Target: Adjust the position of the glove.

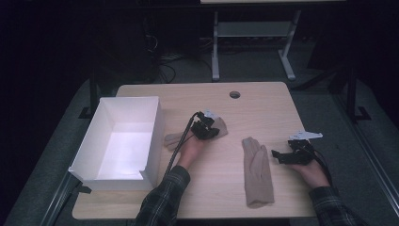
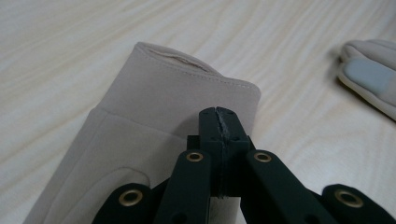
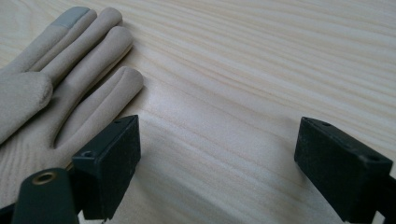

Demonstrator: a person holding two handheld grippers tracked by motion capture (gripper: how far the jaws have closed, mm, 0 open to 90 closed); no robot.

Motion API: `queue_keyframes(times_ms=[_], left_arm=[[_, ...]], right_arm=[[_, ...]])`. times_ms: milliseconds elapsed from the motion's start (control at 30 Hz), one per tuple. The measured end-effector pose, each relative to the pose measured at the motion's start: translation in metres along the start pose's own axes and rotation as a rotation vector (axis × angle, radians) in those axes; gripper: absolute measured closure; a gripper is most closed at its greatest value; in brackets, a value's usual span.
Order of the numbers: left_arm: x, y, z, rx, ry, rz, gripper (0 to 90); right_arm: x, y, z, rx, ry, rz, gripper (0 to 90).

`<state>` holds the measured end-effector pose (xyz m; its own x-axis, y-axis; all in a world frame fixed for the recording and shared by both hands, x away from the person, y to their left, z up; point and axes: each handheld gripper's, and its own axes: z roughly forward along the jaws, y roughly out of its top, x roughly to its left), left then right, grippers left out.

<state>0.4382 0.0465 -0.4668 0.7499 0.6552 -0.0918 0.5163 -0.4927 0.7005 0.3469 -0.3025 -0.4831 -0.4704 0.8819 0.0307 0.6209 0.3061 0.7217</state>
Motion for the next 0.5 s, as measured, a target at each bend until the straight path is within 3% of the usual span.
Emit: queue_keyframes(times_ms=[500], left_arm=[[-0.027, -0.018, -0.014, 0.020, -0.099, 0.023, 89.8]], right_arm=[[0.000, 0.000, 0.000, 0.000, 0.002, -0.002, 14.0]])
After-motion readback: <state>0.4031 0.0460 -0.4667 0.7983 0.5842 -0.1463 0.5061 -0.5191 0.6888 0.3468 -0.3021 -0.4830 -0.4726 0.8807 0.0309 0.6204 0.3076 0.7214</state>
